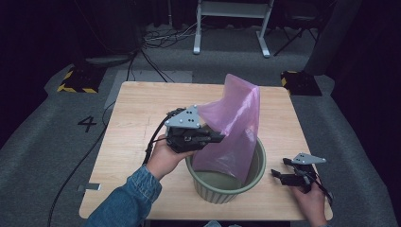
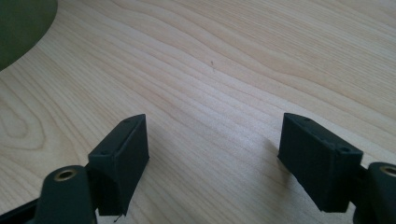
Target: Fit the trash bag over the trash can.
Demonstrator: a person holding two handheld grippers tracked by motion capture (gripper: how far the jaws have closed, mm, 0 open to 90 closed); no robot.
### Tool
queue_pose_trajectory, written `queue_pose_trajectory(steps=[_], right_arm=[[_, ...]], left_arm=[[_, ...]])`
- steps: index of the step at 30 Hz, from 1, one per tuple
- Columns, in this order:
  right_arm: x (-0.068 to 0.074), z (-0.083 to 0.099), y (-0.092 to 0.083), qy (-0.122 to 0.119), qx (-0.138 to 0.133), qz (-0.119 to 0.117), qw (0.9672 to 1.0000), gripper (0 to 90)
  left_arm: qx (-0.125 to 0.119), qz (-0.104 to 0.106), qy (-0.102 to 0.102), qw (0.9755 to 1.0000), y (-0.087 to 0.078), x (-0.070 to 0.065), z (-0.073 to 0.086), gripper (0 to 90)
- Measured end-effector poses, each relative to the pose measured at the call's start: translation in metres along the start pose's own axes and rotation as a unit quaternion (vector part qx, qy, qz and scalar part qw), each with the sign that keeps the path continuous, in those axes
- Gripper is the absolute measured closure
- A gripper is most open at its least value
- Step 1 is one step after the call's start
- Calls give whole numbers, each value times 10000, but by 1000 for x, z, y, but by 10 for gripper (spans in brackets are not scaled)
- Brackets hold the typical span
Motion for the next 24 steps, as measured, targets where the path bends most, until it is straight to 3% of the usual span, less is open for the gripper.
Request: queue_pose_trajectory(steps=[10,14,18,24], right_arm=[[0,0,0,19,-1,-12,10000,258],[0,0,-2,19,-92,-37,9999,405],[3,-3,-7,-14,-8,-85,10000,510],[7,-25,-28,-117,-461,-181,9987,525]], left_arm=[[245,95,-130,9996,-4,-6,23,894],[372,196,-279,9987,-3,-7,33,893],[508,243,-251,9981,-1,-10,41,893],[573,231,-343,9975,0,-8,49,892]])
Point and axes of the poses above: each handheld gripper's, and its own axes: y roughly forward along the jaws, z roughly out of its underside, x roughly to its left, the point moved 5 cm from there along y, roughly forward along the jaws
